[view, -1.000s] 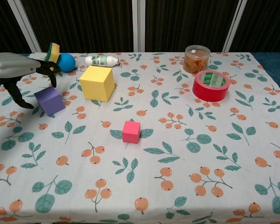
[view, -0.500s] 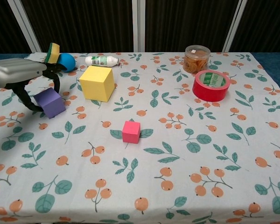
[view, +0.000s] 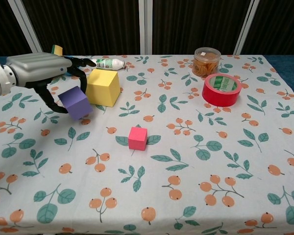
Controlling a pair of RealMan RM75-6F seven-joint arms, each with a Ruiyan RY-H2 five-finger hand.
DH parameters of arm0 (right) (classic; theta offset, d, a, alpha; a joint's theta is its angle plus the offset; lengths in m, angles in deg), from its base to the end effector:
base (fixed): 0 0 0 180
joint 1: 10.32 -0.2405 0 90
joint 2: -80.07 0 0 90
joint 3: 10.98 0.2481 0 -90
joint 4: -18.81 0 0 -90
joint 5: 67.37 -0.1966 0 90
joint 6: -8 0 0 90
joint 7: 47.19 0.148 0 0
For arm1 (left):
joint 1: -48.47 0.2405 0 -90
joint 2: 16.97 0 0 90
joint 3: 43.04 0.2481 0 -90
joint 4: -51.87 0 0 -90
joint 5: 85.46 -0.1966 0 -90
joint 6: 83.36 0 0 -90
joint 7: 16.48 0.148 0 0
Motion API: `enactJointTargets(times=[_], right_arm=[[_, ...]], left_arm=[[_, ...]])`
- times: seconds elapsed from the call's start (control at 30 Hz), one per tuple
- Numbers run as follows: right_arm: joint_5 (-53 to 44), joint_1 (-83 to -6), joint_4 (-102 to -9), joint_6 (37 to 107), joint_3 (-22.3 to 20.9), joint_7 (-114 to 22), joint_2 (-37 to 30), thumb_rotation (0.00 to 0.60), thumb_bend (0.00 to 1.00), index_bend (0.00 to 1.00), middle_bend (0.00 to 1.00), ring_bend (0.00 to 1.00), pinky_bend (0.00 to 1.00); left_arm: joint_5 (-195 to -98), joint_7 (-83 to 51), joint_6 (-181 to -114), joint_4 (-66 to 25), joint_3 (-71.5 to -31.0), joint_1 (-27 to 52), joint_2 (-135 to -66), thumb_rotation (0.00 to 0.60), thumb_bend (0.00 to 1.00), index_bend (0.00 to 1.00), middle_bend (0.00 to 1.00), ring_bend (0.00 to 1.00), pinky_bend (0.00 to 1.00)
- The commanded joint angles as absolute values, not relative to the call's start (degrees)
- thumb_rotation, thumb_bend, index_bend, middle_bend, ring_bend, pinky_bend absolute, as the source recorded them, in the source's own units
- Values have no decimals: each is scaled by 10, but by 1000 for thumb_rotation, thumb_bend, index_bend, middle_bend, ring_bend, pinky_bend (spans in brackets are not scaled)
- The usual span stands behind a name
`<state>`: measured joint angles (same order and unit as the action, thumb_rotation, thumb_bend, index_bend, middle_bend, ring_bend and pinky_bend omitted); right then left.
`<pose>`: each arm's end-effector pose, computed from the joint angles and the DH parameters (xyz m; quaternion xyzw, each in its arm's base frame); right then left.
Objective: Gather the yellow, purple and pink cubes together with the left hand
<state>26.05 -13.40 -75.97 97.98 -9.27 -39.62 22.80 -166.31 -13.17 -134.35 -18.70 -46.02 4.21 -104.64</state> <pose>-0.2820 -0.1689 0.2006 0.6053 -0.3677 0.4375 0.5541 -0.1776 0.3508 -0.0055 -0.8090 -0.3077 -0.3321 0.3750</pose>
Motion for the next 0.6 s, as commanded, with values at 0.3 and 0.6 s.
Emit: enactJointTargets(times=[0.3, 0.6], right_arm=[[257, -130, -759, 981, -93, -396, 228, 600, 216, 0, 39, 0, 40], [256, -130, -758, 980, -93, -396, 227, 600, 216, 0, 39, 0, 41]], left_arm=[[-1668, -95, -1306, -159, -474, 0, -1083, 600, 230, 505, 117, 77, 112], [-1662, -84, -1292, -147, -473, -9, -1095, 600, 228, 503, 110, 71, 111]])
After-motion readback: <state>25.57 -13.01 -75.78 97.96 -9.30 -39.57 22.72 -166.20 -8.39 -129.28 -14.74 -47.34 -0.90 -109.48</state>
